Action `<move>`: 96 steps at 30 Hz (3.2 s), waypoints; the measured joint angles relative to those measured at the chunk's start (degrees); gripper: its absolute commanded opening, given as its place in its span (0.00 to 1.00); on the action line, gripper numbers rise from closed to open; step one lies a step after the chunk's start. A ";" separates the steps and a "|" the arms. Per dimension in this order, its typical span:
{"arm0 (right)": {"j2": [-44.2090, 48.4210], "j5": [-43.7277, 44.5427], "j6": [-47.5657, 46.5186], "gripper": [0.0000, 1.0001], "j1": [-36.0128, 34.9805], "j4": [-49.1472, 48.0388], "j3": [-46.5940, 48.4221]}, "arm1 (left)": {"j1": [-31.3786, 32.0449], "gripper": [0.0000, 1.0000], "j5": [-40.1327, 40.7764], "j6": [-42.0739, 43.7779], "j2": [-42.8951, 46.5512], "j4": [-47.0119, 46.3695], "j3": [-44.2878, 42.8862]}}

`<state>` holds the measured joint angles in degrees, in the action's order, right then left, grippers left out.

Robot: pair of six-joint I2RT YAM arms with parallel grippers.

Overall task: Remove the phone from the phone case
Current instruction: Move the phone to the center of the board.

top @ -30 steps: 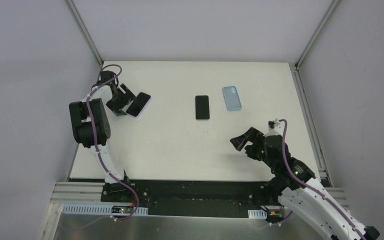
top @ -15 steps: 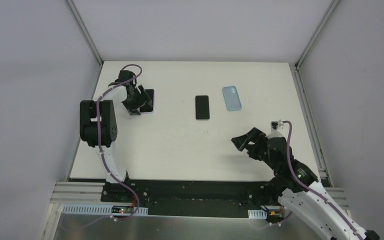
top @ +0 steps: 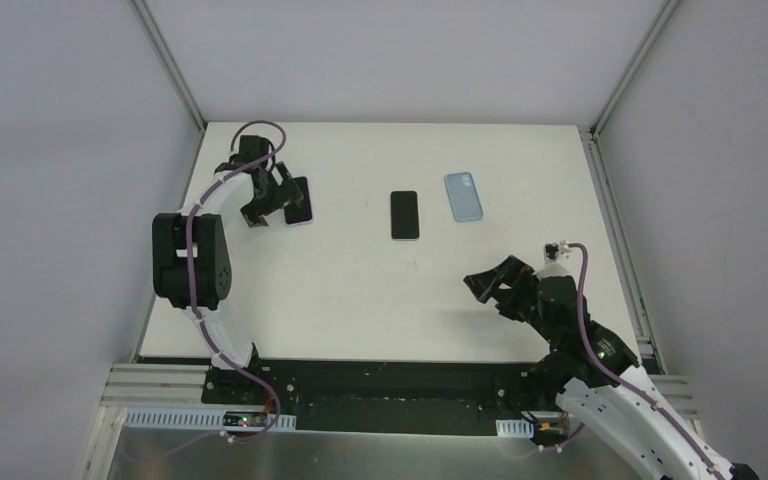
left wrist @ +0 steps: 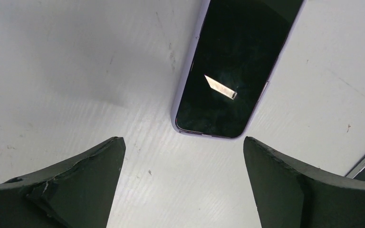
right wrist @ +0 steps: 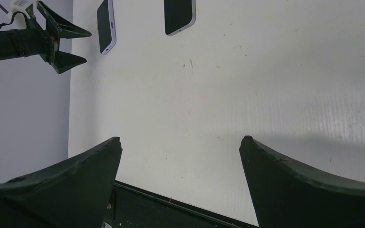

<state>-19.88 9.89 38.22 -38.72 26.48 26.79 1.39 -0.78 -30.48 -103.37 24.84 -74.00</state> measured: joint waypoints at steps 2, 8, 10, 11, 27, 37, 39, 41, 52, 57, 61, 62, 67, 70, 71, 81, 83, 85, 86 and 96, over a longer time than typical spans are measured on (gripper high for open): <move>-0.02 0.00 0.00 0.99 0.00 -0.02 0.00 | 0.17 0.99 1.29 0.00 -0.33 0.55 -1.01; -0.04 0.31 -0.15 0.99 0.04 0.66 0.00 | 3.26 0.99 5.95 0.35 -3.32 3.21 -6.10; -0.04 0.39 -0.22 0.99 0.11 0.92 0.00 | 3.96 0.99 7.02 0.74 -3.89 3.91 -6.78; -0.04 0.42 -0.28 0.99 0.11 0.94 0.00 | 4.33 0.99 7.48 1.18 -4.13 4.44 -7.08; -1.84 0.37 -0.35 0.99 0.13 0.87 0.00 | 7.98 0.98 11.98 5.53 -11.65 12.37 -16.20; -1.66 0.37 -0.33 0.99 0.11 0.85 0.00 | 9.18 0.94 11.74 5.73 -13.16 14.45 -18.58; -1.14 0.37 -0.33 0.99 0.11 0.87 0.00 | 9.18 0.92 11.76 5.75 -13.44 14.62 -18.86; -0.48 0.39 -0.33 0.99 0.11 0.90 0.00 | 9.18 0.92 11.74 5.75 -13.60 14.75 -18.88; 0.44 0.39 -0.33 0.99 0.13 1.11 0.00 | 8.90 0.49 11.61 5.92 -13.55 16.17 -26.32; -0.17 0.42 -0.35 0.99 0.13 1.07 0.00 | 6.82 0.32 7.32 4.22 -13.73 15.37 -34.07; -1.99 0.42 -0.59 0.99 0.22 0.94 0.00 | 3.67 0.26 3.96 1.07 -15.69 13.53 -36.22; -2.69 0.39 -0.74 0.99 0.26 0.81 0.00 | 2.51 0.24 2.54 -0.28 -16.59 12.50 -35.95; -5.81 0.17 -0.87 0.99 0.39 -0.11 0.00 | -2.47 0.14 -4.11 -7.02 -18.51 4.04 -29.46; -7.39 -0.17 -0.87 0.99 0.46 -0.87 0.00 | -4.94 0.07 -7.85 -11.30 -19.78 -1.38 -26.69; -7.96 -0.28 -0.85 0.99 0.50 -1.16 0.00 | -5.64 0.05 -9.01 -12.83 -20.22 -3.50 -26.16; -10.23 -1.07 -0.85 0.99 0.94 -2.82 0.00 | -6.71 0.00 -16.59 -26.23 -25.40 -19.17 -23.91; -10.14 -1.11 -0.85 0.99 1.09 -2.93 0.00 | -6.69 0.00 -17.00 -28.61 -25.62 -21.16 -22.12; -9.94 -1.16 -0.85 0.99 1.27 -3.17 0.00 | -6.71 0.00 -17.00 -30.49 -25.62 -22.64 -20.02; -9.84 -1.16 -0.85 0.99 1.36 -3.26 0.00 | -6.73 0.00 -16.94 -31.43 -25.62 -23.15 -19.08; -8.33 -1.40 -0.83 0.99 1.53 -3.50 0.00 | -6.75 0.00 -16.04 -38.01 -25.62 -27.45 -14.97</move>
<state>-28.21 8.49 37.39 -37.19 22.98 26.79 -5.37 -16.82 -68.49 -128.99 -2.61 -88.97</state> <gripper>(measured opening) 0.993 0.006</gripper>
